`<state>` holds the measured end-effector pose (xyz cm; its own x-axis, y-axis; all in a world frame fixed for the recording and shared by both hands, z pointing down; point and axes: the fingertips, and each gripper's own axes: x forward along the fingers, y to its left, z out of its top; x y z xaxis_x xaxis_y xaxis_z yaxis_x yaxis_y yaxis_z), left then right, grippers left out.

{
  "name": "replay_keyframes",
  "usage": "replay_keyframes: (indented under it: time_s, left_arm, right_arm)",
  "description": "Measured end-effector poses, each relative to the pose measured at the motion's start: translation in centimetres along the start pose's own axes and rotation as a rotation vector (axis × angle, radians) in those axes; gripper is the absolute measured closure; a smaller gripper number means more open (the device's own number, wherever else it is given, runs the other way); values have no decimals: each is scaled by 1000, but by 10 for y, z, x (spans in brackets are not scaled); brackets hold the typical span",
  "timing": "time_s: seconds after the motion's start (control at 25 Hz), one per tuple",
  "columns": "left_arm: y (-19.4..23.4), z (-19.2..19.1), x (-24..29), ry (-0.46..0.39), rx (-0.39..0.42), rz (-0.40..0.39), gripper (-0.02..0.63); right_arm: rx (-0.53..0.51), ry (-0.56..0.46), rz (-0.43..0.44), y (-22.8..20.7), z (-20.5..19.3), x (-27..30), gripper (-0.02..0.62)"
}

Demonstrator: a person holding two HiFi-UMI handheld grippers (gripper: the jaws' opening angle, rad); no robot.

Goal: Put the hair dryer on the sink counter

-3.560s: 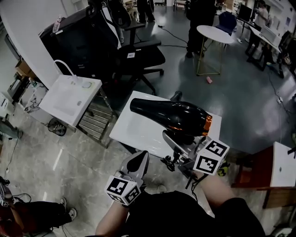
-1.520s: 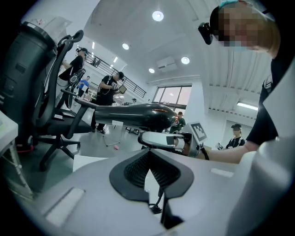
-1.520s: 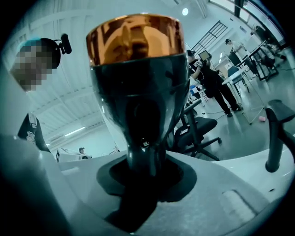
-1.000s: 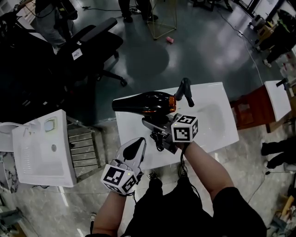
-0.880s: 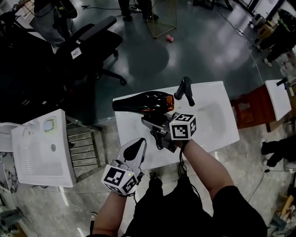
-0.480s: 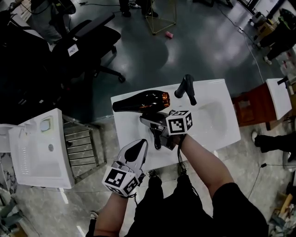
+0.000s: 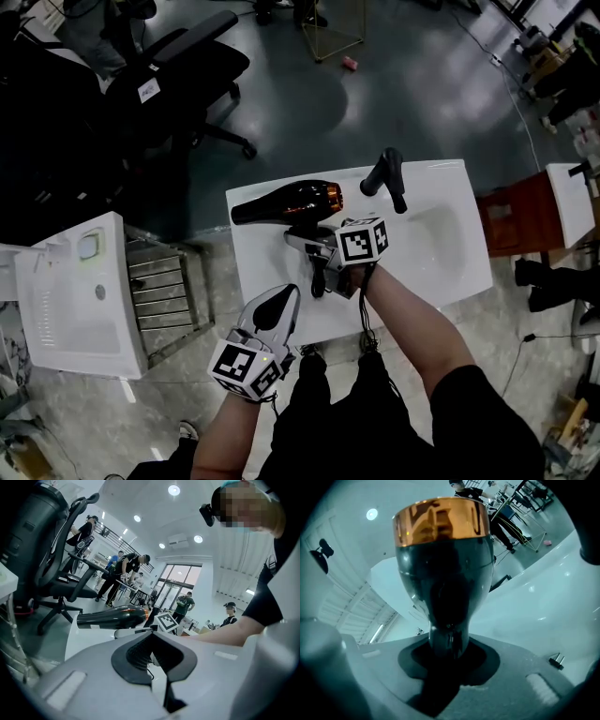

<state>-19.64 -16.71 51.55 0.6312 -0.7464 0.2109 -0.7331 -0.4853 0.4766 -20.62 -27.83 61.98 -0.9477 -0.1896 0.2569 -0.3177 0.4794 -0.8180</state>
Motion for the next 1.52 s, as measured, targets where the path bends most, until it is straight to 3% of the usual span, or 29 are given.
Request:
replay_keyframes:
  time_s: [0.56,0.84,1.24,1.52]
  left_arm:
    - [4,-16,-2,22,-36,18,603]
    - [2,-21,-2,36,-45,7,603]
    - [4,-26,-1,37,-61,10,603]
    - [0,-25,2,40,-67,0,603]
  right_arm:
    - [81,18,-14,-22,3,9,485]
    - [75,101,-137,-49,-5,10,494]
    - [100,155,-162,-55,-8,13,483]
    - [154,255,-261,-61,-16,11,455]
